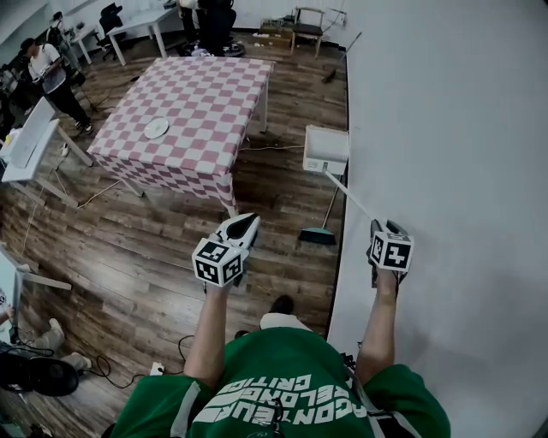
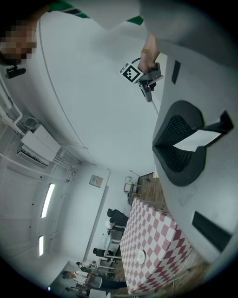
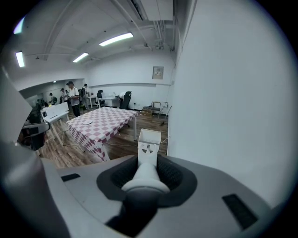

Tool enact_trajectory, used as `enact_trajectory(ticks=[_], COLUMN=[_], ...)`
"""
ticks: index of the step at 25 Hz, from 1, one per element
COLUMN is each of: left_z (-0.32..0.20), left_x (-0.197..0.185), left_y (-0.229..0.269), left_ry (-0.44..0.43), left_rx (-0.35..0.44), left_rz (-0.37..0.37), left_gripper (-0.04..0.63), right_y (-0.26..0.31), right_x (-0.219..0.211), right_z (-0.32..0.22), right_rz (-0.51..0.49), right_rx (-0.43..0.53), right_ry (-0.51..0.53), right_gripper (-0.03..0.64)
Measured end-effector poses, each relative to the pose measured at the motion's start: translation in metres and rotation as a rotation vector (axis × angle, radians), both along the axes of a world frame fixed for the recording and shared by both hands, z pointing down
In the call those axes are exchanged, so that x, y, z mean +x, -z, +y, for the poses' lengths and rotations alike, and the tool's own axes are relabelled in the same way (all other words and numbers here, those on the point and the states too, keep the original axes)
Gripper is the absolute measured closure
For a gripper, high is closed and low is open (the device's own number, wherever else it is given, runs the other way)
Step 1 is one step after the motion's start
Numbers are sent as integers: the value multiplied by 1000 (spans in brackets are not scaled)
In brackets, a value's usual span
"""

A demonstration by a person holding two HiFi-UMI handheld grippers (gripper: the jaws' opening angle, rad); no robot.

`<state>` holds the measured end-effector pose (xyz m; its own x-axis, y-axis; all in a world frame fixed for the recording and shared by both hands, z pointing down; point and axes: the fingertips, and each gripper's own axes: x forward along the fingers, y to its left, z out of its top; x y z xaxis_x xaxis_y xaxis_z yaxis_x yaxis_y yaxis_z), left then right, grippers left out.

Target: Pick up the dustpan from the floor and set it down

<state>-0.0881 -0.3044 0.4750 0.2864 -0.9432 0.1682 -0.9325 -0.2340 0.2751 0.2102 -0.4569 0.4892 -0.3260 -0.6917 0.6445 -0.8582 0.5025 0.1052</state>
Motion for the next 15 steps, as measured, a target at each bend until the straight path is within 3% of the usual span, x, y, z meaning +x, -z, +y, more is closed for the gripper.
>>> enact_trajectory(ticks=[15], left_z=[-1], left_x=[4], left_y=[6], left_ry=[-10], left_rx=[1], left_rz=[-18], left_gripper=[592], right_y=[-10], right_x=[6], right_z=[6], right_rz=[4], right_rx=[-25], right_ry=[-1], right_gripper=[505])
